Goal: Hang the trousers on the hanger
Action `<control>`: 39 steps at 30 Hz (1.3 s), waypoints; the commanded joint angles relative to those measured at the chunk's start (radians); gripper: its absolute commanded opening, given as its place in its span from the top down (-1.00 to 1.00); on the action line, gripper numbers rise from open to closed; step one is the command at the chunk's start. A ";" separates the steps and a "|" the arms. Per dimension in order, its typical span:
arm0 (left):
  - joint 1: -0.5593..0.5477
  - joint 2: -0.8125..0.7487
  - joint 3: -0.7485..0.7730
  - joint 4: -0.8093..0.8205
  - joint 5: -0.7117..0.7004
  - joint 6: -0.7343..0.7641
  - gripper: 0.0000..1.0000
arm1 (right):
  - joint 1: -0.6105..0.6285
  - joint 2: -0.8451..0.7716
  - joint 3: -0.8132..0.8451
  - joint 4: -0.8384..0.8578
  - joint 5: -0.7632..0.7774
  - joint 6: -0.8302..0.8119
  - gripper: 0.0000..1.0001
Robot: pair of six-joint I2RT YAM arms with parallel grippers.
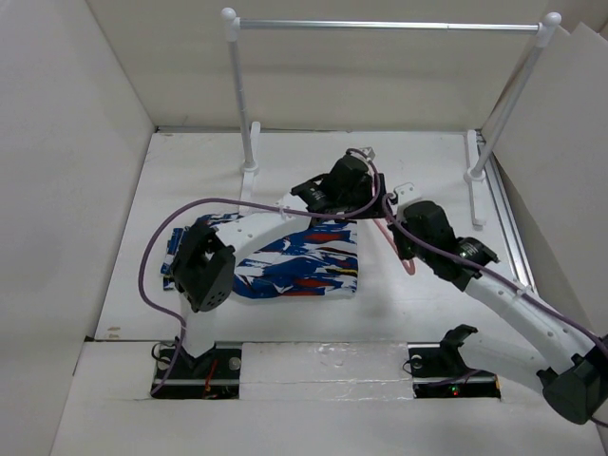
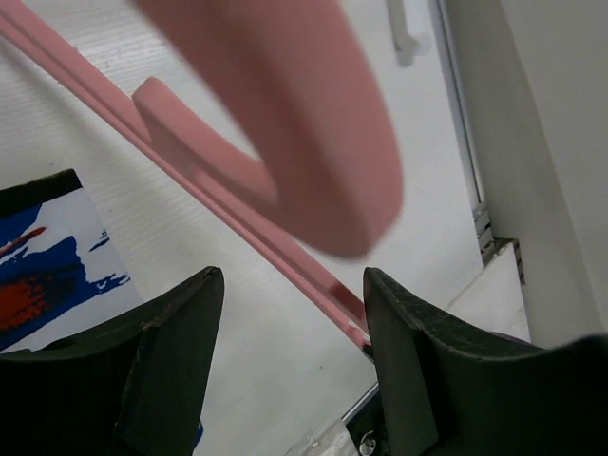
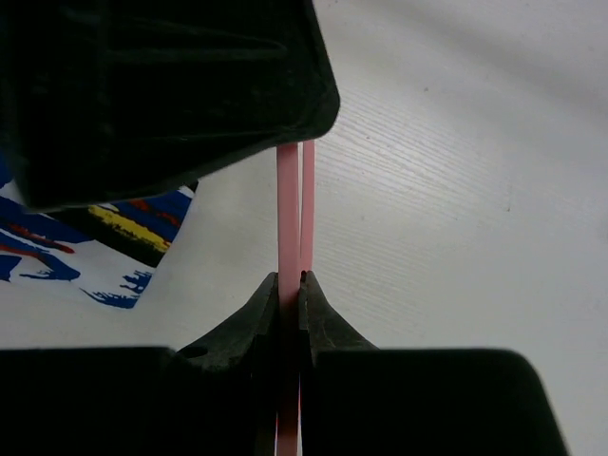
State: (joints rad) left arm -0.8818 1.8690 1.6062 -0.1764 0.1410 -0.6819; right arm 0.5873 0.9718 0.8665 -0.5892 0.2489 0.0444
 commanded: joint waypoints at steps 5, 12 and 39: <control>-0.003 0.041 0.070 0.024 -0.041 -0.033 0.06 | 0.097 0.077 0.042 0.042 0.148 0.080 1.00; -0.003 0.027 -0.010 0.067 0.000 -0.068 1.00 | 0.169 0.081 0.008 -0.081 0.224 0.150 0.45; -0.003 -0.222 -0.718 0.437 -0.116 -0.366 1.00 | -0.041 0.336 -0.192 0.681 -0.514 0.218 0.16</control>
State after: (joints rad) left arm -0.8883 1.6581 0.9154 0.2108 0.0513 -1.0042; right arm 0.5507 1.2480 0.6315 -0.1299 -0.2111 0.2367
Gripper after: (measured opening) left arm 0.043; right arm 0.404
